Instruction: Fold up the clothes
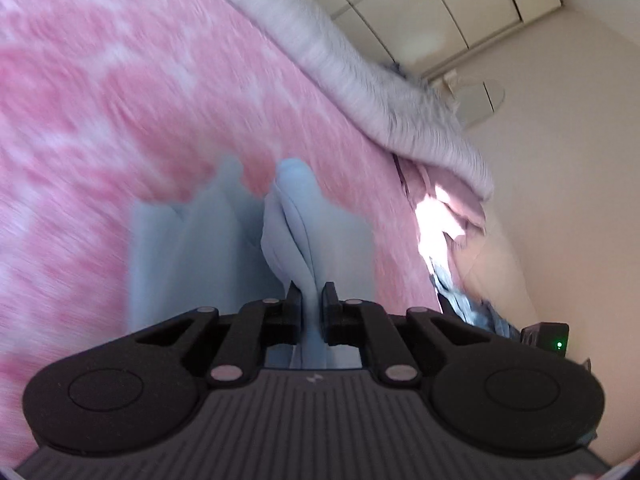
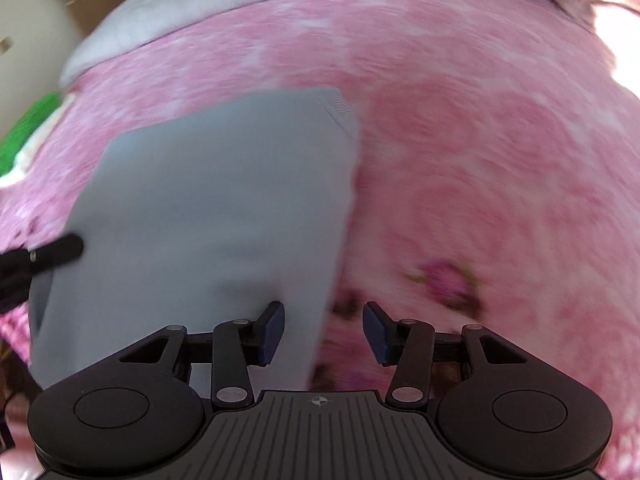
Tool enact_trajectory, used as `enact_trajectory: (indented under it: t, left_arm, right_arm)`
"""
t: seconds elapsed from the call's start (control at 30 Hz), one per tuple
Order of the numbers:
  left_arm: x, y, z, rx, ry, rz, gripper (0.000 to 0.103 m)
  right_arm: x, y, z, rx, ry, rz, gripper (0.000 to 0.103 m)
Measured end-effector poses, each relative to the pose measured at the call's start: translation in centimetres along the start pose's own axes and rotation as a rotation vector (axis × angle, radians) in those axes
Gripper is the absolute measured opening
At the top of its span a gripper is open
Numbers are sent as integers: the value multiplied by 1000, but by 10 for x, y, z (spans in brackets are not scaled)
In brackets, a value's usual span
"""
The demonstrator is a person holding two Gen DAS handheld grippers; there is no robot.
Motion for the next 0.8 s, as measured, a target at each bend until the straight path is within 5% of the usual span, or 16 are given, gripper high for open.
enact_trajectory:
  t: [0.27, 0.5, 0.67, 0.8]
  left_arm:
    - [-17, -6, -32, -53, 22, 8, 6]
    - [-17, -4, -44, -36, 49, -2, 6]
    - [-25, 2, -42, -17, 54, 27, 6]
    - [-23, 0, -54, 1, 107, 21, 6]
  right_arm:
    - [19, 3, -52, -162, -10, 2, 49]
    - [1, -3, -22, -53, -34, 29, 49]
    - [2, -15, -19, 68, 90, -1, 49]
    - [3, -19, -38, 2, 68, 21, 49]
Point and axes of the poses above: each gripper's, at about its wrist camera, not at the fingertips, and x roughly the way its jaws point, z to its right, y to its top, the point moved 7 cm from there along x, roughly the way its jaws point, and after that the axes turned 3 degrees about z, right-handed, at the moved point
